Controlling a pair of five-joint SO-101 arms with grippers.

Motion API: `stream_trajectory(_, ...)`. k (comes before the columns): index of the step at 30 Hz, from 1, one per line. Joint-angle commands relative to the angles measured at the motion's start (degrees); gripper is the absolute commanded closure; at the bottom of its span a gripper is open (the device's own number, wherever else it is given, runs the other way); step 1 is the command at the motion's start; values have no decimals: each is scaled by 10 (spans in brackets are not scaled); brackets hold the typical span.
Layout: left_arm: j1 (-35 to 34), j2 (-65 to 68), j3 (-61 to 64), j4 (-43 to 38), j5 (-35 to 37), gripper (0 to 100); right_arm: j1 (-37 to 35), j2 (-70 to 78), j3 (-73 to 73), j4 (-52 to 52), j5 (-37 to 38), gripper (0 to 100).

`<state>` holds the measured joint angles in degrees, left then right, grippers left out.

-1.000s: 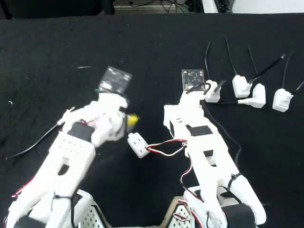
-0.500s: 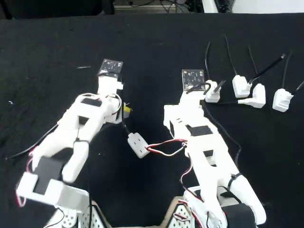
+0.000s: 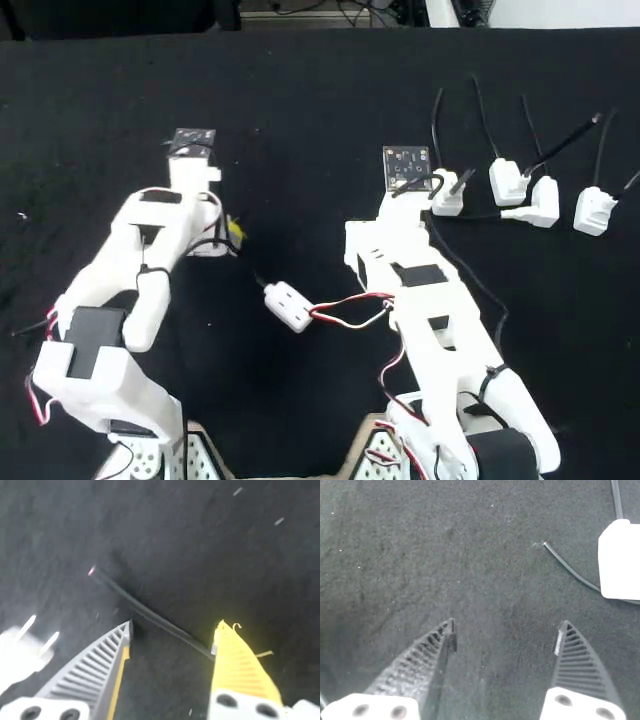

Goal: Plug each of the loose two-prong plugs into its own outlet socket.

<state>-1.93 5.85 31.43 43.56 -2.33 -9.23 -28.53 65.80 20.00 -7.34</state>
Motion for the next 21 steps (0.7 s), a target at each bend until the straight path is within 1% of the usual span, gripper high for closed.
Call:
stream_trajectory(1, -24, 2, 4, 84, -4, 744, 12, -23, -33, 4, -4, 698)
stream_trajectory(4, -24, -17, 7, 135, -14, 745, 12, -23, -33, 4, -4, 698)
stream_trajectory(6, -24, -43, 13, 171, -41, 745, 12, -23, -33, 4, -4, 698)
stream_trajectory(11, -24, -136, 49, 251, -116, 810, 12, -23, -33, 4, -4, 698)
stream_trajectory(13, -24, -174, 85, 266, -149, 811, 12, -23, -32, 4, -4, 698)
stream_trajectory(16, -33, -225, 157, 265, -194, 812, 12, -23, -32, 4, -4, 698)
stream_trajectory(19, -59, -270, 206, 265, -239, 812, 12, -23, -32, 4, -4, 698)
stream_trajectory(21, -82, -303, 223, 266, -256, 812, 12, -23, -32, 4, -4, 698)
